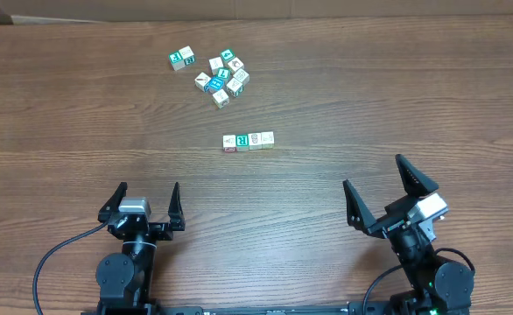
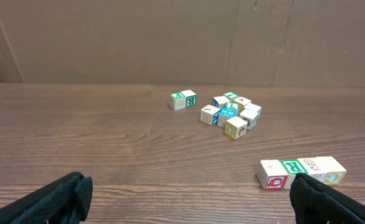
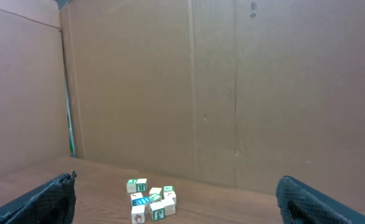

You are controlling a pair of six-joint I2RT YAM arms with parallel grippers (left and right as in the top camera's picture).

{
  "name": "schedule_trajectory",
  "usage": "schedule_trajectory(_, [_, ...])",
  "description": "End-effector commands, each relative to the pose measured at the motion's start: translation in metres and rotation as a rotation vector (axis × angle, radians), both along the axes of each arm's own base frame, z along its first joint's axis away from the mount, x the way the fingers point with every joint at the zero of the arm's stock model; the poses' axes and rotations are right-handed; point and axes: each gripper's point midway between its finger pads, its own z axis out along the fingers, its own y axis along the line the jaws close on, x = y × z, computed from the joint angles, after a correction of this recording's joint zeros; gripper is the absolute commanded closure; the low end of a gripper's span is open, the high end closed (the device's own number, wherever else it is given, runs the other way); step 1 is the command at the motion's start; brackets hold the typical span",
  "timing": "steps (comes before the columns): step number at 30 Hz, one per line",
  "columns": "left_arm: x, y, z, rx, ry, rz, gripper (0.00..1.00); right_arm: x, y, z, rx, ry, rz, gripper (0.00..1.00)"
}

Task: Form a horizontal line

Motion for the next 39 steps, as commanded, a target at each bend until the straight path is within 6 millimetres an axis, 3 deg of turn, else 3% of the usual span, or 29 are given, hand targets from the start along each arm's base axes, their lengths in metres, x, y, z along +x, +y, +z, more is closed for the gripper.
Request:
schedule_trajectory(1, [0.0, -0.001, 0.001, 0.019, -0.007, -0.005, 0.0, -0.002, -0.005, -0.007, 0.009, -0.014, -0.021, 0.0])
schedule_trajectory(9, [0.0, -0.001, 0.001, 0.019, -0.007, -0.005, 0.0, 0.004, -0.009, -0.042, -0.016, 0.122, -0.042, 0.0])
schedule_trajectory(17, [0.0, -0.001, 0.001, 0.019, -0.007, -0.005, 0.0, 0.008, -0.018, -0.092, -0.05, 0.322, -0.103, 0.0])
schedule_trajectory(30, [0.0, -0.001, 0.001, 0.019, -0.007, -0.005, 0.0, 0.013, -0.037, -0.094, -0.048, 0.327, -0.192, 0.0])
schedule_trajectory(39, [0.0, -0.001, 0.001, 0.019, -0.007, -0.005, 0.0, 0.013, -0.039, -0.094, -0.046, 0.328, -0.197, 0.0])
